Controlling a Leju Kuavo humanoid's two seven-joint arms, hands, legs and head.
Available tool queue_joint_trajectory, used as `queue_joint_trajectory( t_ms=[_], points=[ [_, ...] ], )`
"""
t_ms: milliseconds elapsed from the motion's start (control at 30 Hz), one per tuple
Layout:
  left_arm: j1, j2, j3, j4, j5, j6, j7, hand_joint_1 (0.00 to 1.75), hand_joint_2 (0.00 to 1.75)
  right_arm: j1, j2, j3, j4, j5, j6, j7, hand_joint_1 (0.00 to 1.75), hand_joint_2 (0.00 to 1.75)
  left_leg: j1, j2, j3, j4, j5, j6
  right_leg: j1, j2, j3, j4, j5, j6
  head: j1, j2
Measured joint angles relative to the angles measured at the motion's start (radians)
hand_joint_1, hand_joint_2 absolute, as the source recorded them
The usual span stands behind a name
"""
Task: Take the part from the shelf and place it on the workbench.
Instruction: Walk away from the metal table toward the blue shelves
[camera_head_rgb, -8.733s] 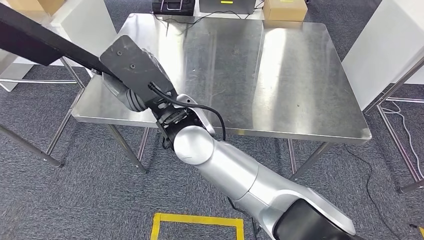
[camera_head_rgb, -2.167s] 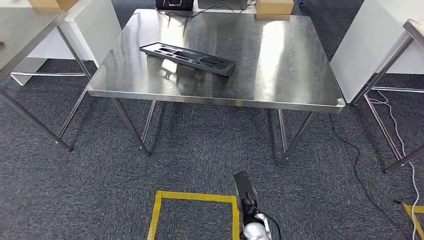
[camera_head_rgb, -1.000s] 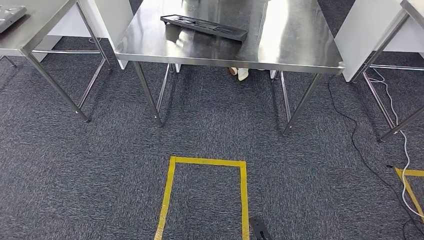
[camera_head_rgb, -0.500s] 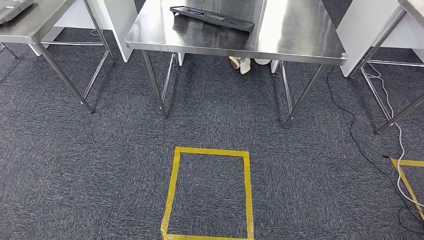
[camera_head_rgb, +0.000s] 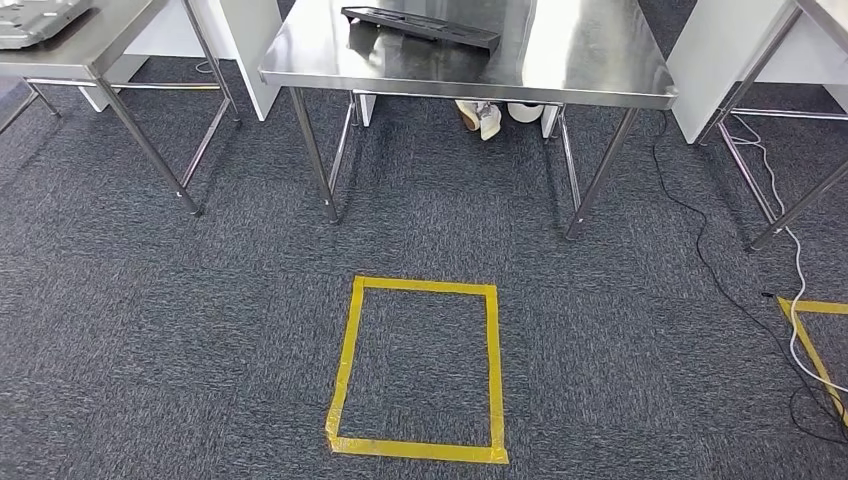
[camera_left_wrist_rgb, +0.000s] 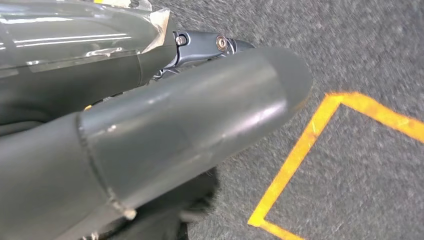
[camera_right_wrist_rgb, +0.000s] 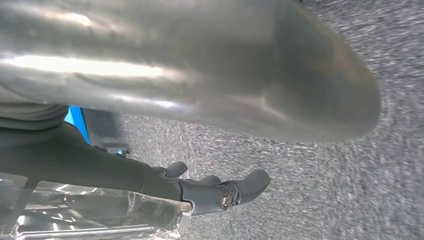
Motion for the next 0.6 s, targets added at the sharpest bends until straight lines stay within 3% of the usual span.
queue_joint_trajectory(
  t_ms=[67,100,167,200,233,300,333,367,400,433,500,533,600],
  points=[
    [-0.003,0.0,0.0,0.0,0.0,0.0,0.0,0.0,0.0,-0.001,0.0,-0.001,0.0,0.001,0.0,0.0,0.0,0.0,-0.001,-0.004,0.086,-0.125,-0.015,0.005,0.002,-0.001,-0.025,0.021,0.011,0.013,0.002,0.0],
    [-0.004,0.0,0.0,0.0,0.0,-0.001,0.0,0.0,0.0,-0.001,-0.001,-0.002,0.0,0.002,0.0,0.0,0.0,0.0,-0.004,-0.007,0.101,-0.157,-0.028,0.012,0.004,-0.002,-0.03,0.026,0.018,0.021,0.003,0.0],
    [-0.004,0.0,0.0,0.001,0.0,-0.001,-0.001,0.0,0.0,-0.001,-0.002,-0.005,0.001,0.002,0.0,0.0,0.0,0.0,-0.011,-0.006,0.089,-0.166,-0.018,0.035,0.004,-0.003,-0.037,0.026,0.034,0.036,0.005,0.0],
    [-0.004,-0.001,0.0,0.002,0.0,-0.001,-0.001,0.0,0.0,0.0,-0.003,-0.006,0.002,0.002,0.0,0.0,0.0,0.0,-0.012,-0.003,0.077,-0.168,-0.007,0.049,0.003,-0.001,-0.046,0.032,0.028,0.039,0.004,0.0],
    [-0.005,0.0,0.0,0.002,0.0,-0.002,0.0,0.0,0.0,0.001,-0.003,-0.007,0.003,0.002,0.0,0.001,0.0,0.0,-0.012,0.0,0.063,-0.17,0.008,0.063,0.001,0.001,-0.058,0.051,0.003,0.037,0.005,0.0],
    [-0.006,0.0,0.0,0.002,0.0,-0.002,0.0,0.0,0.0,0.002,-0.004,-0.009,0.004,0.001,0.0,0.001,0.0,0.0,-0.012,0.003,0.026,-0.172,0.04,0.078,-0.003,0.007,-0.092,0.142,-0.092,0.025,0.007,0.0],
    [-0.005,0.001,0.0,0.002,0.0,-0.002,0.0,0.0,0.0,0.002,-0.005,-0.009,0.004,0.001,0.0,0.001,0.0,0.0,-0.012,0.005,0.006,-0.171,0.056,0.08,-0.005,0.008,-0.105,0.206,-0.138,0.023,0.01,0.0],
    [-0.005,0.001,0.0,0.002,0.0,-0.002,-0.001,0.0,0.0,0.002,-0.005,-0.01,0.004,0.001,0.0,0.001,0.0,0.0,-0.012,0.005,-0.012,-0.171,0.07,0.079,-0.006,0.009,-0.112,0.263,-0.165,0.027,0.01,0.0],
    [-0.005,0.0,0.0,0.003,-0.001,-0.002,-0.002,0.0,0.0,0.001,-0.007,-0.01,0.004,0.001,0.0,0.001,0.0,0.0,-0.012,0.007,-0.031,-0.17,0.085,0.076,-0.007,0.009,-0.106,0.304,-0.167,0.037,0.01,0.0],
    [-0.004,0.0,0.0,0.003,-0.001,-0.002,-0.003,0.0,0.0,0.001,-0.008,-0.01,0.004,0.001,0.0,0.001,0.0,0.0,-0.011,0.008,-0.05,-0.169,0.099,0.072,-0.009,0.01,-0.085,0.316,-0.146,0.051,0.01,0.0],
    [-0.004,-0.001,0.0,0.003,-0.002,-0.001,-0.008,0.0,0.0,0.0,-0.01,-0.011,0.004,0.001,0.0,0.001,0.0,0.0,-0.009,0.009,-0.084,-0.168,0.129,0.061,-0.012,0.01,0.005,0.244,-0.094,0.072,0.01,0.0],
    [-0.004,-0.001,-0.001,0.003,-0.003,-0.001,-0.011,0.0,0.0,0.0,-0.011,-0.011,0.004,0.001,-0.001,0.002,0.0,0.0,-0.011,0.009,-0.096,-0.166,0.142,0.055,-0.011,0.011,0.073,0.163,-0.093,0.071,0.011,0.0],
    [-0.005,-0.002,-0.001,0.003,-0.006,0.0,-0.014,0.0,0.0,-0.001,-0.011,-0.012,0.004,0.002,-0.001,0.002,0.0,0.0,-0.015,0.01,-0.108,-0.165,0.165,0.042,-0.006,0.012,0.176,0.008,-0.136,0.052,0.01,0.0]
  ],
)
